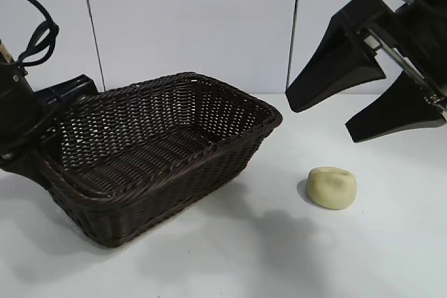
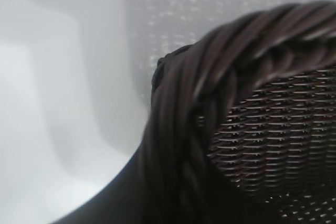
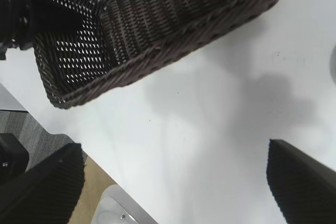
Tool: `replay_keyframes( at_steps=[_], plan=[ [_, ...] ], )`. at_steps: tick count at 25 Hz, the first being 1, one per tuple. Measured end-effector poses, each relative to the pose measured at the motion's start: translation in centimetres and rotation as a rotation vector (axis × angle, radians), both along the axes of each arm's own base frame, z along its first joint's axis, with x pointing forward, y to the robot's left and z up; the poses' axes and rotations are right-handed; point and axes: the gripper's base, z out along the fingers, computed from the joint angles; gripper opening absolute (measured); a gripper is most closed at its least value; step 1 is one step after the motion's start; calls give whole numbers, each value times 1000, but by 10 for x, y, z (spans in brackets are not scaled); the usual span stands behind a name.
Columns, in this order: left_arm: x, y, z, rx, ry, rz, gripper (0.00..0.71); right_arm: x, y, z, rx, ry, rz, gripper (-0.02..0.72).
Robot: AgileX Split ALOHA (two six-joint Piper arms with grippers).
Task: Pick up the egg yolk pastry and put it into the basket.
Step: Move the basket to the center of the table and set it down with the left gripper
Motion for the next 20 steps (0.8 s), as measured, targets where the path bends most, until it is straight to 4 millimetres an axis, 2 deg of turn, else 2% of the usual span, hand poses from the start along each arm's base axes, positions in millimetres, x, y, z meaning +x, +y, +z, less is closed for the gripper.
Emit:
replay_keyframes(
  at_steps=[5, 11, 17, 20],
  plan=[
    [7, 16, 11, -19, -21, -221, 101, 0, 0, 0, -2, 0, 1, 675],
    [13, 15, 23, 1, -76, -421, 101, 0, 0, 0, -1, 0, 2, 675],
    [13, 12, 22, -9, -86, -525, 101, 0, 0, 0, -1, 0, 2, 675],
    [18, 9, 14, -27, -53, -568, 101, 0, 0, 0, -1, 0, 2, 675]
  ],
)
